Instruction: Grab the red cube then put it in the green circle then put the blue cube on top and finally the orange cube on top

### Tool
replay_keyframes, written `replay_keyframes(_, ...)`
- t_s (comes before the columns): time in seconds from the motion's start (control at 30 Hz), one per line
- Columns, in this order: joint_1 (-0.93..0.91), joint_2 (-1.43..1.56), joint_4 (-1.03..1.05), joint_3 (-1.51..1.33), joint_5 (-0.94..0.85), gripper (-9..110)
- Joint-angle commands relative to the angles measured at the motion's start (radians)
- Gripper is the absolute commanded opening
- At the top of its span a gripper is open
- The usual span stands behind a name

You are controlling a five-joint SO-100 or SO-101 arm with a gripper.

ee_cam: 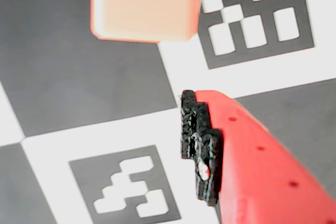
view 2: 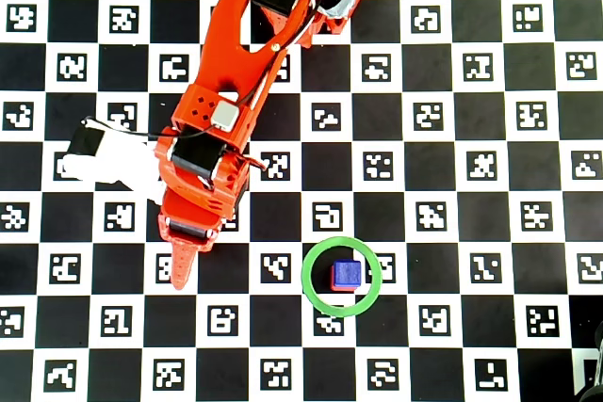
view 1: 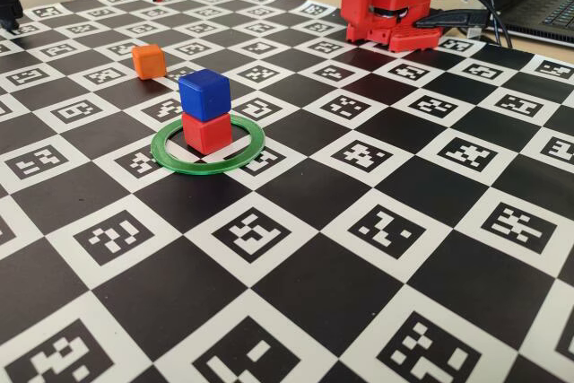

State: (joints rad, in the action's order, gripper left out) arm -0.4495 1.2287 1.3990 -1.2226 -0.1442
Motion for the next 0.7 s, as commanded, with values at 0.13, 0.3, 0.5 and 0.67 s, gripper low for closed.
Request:
replay_keyframes(0.13,-0.008,-0.020,-0.017,0.066,0.021,52)
replay_keyframes(0.3,-0.008,-0.055,-0.026,0.058,0.026,52)
replay_keyframes(0.5,-0.011,-0.095,-0.031,0.057,0.031,52)
replay_keyframes(0.67,-0.011,-0.120,-0.038,0.051,0.034,52)
